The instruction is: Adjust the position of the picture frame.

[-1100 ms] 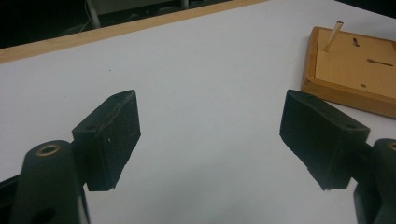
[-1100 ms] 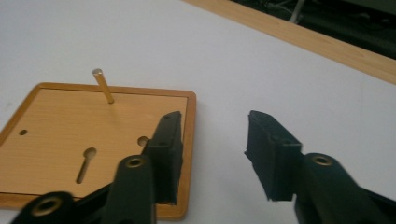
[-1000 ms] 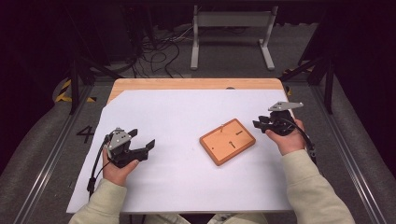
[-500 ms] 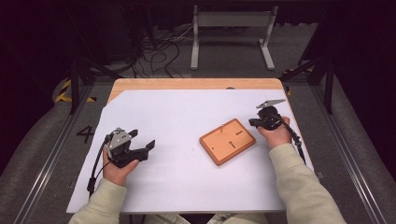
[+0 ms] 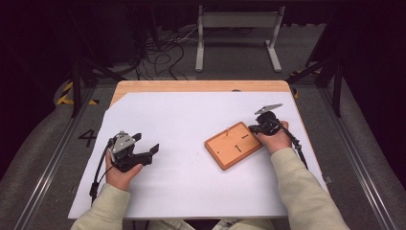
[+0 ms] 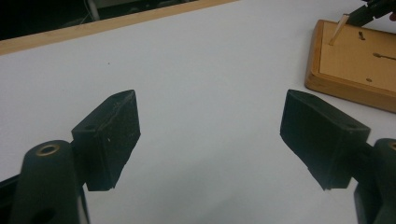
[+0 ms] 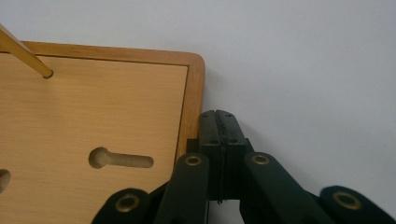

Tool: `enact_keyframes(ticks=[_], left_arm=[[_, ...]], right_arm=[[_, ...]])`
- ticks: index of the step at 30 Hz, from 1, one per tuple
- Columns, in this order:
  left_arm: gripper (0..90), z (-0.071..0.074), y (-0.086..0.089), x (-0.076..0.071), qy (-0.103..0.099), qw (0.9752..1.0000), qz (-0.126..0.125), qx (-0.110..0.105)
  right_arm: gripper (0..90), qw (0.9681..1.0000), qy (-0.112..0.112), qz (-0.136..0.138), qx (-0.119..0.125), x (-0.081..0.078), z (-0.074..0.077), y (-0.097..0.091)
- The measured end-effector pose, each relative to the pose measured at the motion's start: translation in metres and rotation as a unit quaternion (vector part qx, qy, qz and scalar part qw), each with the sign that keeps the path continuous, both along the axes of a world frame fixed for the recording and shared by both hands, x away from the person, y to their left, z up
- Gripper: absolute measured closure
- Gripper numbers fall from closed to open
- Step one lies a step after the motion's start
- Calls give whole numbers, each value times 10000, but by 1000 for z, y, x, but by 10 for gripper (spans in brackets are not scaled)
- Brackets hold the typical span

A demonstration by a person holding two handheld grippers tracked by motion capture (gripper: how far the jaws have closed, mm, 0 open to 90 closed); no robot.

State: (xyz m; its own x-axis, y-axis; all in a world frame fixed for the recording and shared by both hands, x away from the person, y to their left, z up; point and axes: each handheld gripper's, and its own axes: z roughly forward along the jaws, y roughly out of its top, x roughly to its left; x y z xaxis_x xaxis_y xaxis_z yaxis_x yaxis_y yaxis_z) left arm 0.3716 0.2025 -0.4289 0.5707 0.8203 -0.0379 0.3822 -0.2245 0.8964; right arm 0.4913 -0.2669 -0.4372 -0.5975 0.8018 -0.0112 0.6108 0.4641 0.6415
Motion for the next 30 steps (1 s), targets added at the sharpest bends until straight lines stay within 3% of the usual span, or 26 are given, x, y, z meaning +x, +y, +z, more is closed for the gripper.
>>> enact_keyframes(ticks=[10, 14, 17, 19, 21, 22, 26, 29, 30], left_arm=[[258, -2, -1, 2, 88, 9998, -156, -50], [381, -4, -1, 4, 315, 9989, -338, -81], [506, -6, -4, 5, 430, 9979, -483, -25], [623, -7, -7, 6, 530, 9966, -636, -42], [742, -10, -13, 8, 650, 9952, -729, 93], [796, -10, -13, 8, 650, 9952, -729, 93], [893, -18, -32, 15, 1080, 9896, -915, 235], [898, -25, -45, 21, 1324, 9855, -1017, 313], [898, -25, -45, 21, 1324, 9855, -1017, 313]], right_arm=[[900, 9980, 143, 614, 60, -15, -1, 43], [900, 9950, 168, 980, 53, -25, -2, 68], [899, 9945, 71, 1041, -19, -30, -2, 76], [879, 9956, -53, 939, 24, -34, 2, 76], [870, 9960, -288, 844, -39, -39, 9, 73], [870, 9960, -288, 844, -39, -39, 9, 73], [868, 9945, -490, 905, 207, -58, 21, 63], [874, 9930, -524, 1010, 322, -72, 25, 57], [874, 9930, -524, 1010, 322, -72, 25, 57]])
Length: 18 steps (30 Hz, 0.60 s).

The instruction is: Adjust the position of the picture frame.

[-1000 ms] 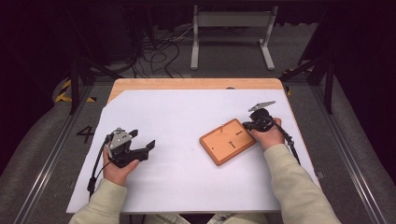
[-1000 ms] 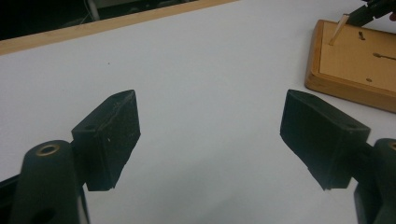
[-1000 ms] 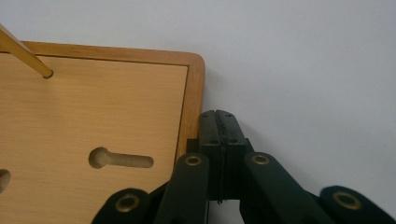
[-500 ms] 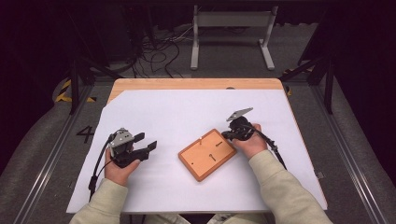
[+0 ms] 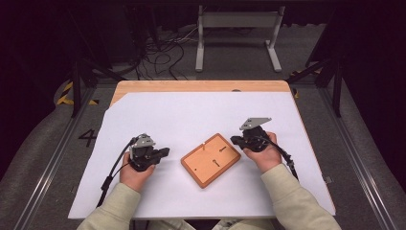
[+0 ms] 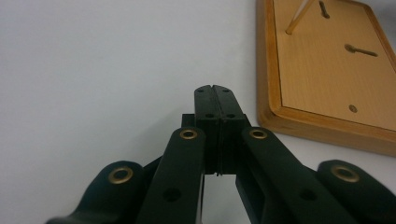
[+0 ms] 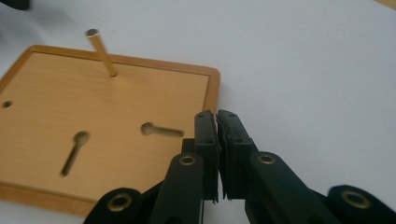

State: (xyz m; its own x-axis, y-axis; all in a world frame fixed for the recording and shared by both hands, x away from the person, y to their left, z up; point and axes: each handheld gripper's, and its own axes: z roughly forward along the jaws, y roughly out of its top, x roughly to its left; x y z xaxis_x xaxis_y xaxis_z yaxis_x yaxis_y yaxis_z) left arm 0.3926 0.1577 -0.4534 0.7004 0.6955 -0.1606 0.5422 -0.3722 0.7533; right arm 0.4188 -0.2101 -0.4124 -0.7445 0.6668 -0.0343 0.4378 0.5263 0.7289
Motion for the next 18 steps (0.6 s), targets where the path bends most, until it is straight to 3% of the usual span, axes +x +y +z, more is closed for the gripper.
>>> enact_keyframes(ticks=[2, 5, 9, 11, 13, 16, 18], left_arm=[[898, -3, -9, 4, 107, 9999, -62, 63], [898, -6, -19, 6, 186, 9992, -306, 179], [898, -9, -27, 5, 302, 9974, -625, 168], [898, -9, -29, 5, 326, 9968, -659, 312], [899, -9, -30, 3, 395, 9963, -716, 268], [899, -8, -35, -2, 468, 9937, -971, 293], [899, -8, -41, -9, 536, 9904, -1238, 308]], right_arm=[[885, 9998, 78, 150, 112, -14, 0, -5], [892, 9996, 147, 253, 47, -27, -3, -10], [894, 9996, 163, 223, 41, -41, 1, -26], [896, 9997, 154, 201, 54, -43, 2, -29], [899, 9997, 166, 131, 114, -50, 4, -39], [900, 9996, 257, 55, 98, -56, 2, -47], [899, 9995, 308, 11, 38, -58, -1, -52]])
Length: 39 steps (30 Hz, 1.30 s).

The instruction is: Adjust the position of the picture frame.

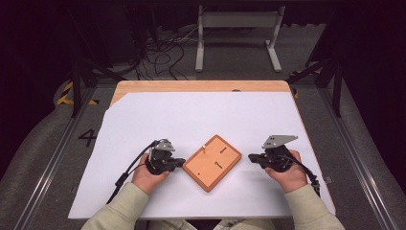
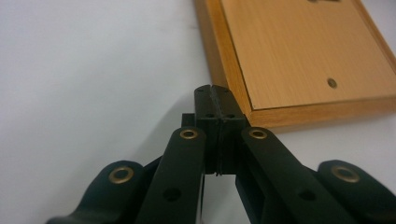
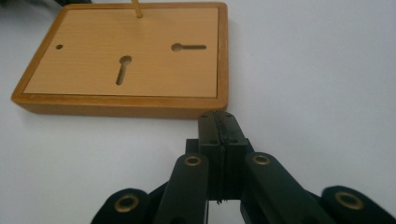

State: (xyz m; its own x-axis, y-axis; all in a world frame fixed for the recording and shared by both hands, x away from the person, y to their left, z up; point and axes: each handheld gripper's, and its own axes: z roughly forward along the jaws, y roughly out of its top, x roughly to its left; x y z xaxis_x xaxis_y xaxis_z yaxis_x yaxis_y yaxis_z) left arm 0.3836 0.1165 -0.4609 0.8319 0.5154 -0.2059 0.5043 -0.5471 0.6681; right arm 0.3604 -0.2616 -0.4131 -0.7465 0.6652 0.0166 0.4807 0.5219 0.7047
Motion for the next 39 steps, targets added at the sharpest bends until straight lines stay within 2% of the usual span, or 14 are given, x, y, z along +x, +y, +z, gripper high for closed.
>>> enact_keyframes(ticks=[2, 5, 8, 11, 16, 17, 19, 20, 23, 27, 29, 32, 36, 39], left_arm=[[899, 0, -8, -8, 136, 9996, -243, -45], [899, 1, -25, -20, 215, 9976, -650, -31], [898, 1, -39, -30, 209, 9942, -1057, -17], [894, 3, -40, -31, 122, 9939, -1092, 49], [845, 10, -19, -22, -71, 9984, -510, -213], [835, 12, -14, -21, -93, 9989, -372, -282], [832, 16, -4, -19, -200, 9988, -131, -423], [825, 18, 2, -19, -282, 9984, -21, -482], [812, 24, 18, -17, -408, 9963, 290, -702], [814, 29, 36, -16, -514, 9927, 638, -881], [815, 30, 43, -15, -539, 9913, 763, -930], [815, 29, 51, -12, -551, 9903, 882, -921], [815, 26, 55, -6, -591, 9891, 1075, -812], [822, 23, 56, -3, -552, 9879, 1230, -772]], right_arm=[[899, 10000, 18, -57, -42, -1, -2, -3], [899, 9997, 111, -169, -108, -1, -5, -8], [900, 9992, 183, -250, -267, 1, -8, -8], [900, 9986, 223, -256, -406, 1, -13, -5], [900, 9976, 343, -266, -530, 6, -21, 6], [900, 9969, 404, -261, -625, 11, -25, 13], [900, 9966, 418, -284, -650, 13, -26, 16], [900, 9967, 412, -278, -645, 17, -26, 20], [900, 9955, 302, -302, -849, 23, -25, 33], [900, 9961, 229, -152, -838, 39, -26, 58], [900, 9963, 216, -29, -833, 53, -27, 75], [900, 9960, 211, 163, -847, 66, -27, 99], [900, 9953, 65, 544, -796, 73, -29, 124], [891, 9953, -139, 545, -784, 70, -27, 127]])
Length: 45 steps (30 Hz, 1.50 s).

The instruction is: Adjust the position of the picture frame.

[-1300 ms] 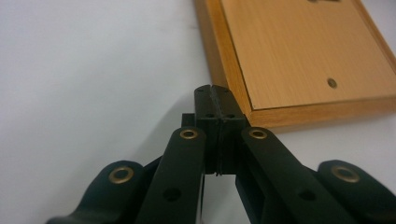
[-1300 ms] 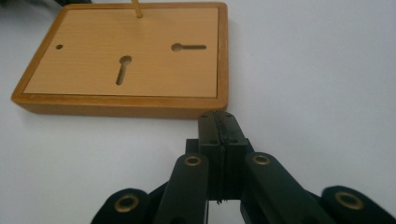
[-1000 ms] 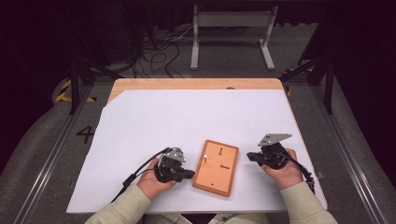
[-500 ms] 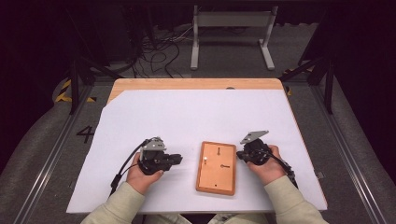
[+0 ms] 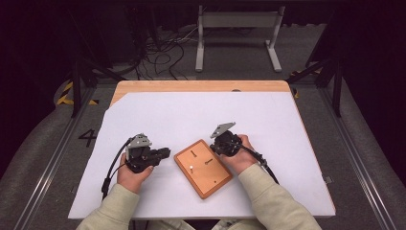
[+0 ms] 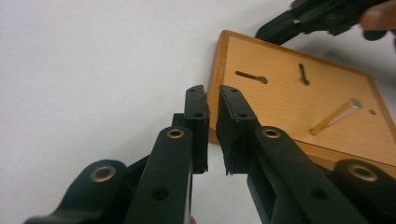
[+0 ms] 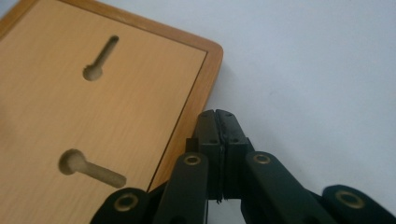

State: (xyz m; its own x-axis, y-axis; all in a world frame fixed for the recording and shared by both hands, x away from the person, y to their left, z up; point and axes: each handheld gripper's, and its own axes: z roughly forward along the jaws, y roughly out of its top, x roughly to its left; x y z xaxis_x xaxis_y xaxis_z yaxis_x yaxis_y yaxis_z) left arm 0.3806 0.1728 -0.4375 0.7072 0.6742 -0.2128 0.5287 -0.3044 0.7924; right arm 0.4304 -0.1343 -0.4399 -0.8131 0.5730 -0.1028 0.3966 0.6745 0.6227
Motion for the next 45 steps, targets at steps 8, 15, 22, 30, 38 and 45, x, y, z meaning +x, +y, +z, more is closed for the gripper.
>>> enact_keyframes(ticks=[8, 15, 22, 30, 38, 45], left_arm=[[836, -21, -18, 21, 326, 9988, -18, 354], [854, -25, -24, 29, 384, 9983, -102, 421], [899, -26, -28, 30, 420, 9975, -180, 538], [897, -22, -41, 6, 677, 9910, -950, 663], [818, -13, -32, 2, 601, 9934, -922, 331], [777, -10, -25, 2, 412, 9963, -703, 267]], right_arm=[[894, 9984, -111, -172, 531, -34, 18, -47], [897, 9971, 78, 205, 729, -75, 21, -58], [896, 9954, 9, 496, 820, -96, 31, -47], [898, 9952, 39, 535, 823, -105, 29, -51], [899, 9914, 232, 896, 930, -123, 25, -43], [899, 9864, 458, 1378, 774, -136, 9, -18]])
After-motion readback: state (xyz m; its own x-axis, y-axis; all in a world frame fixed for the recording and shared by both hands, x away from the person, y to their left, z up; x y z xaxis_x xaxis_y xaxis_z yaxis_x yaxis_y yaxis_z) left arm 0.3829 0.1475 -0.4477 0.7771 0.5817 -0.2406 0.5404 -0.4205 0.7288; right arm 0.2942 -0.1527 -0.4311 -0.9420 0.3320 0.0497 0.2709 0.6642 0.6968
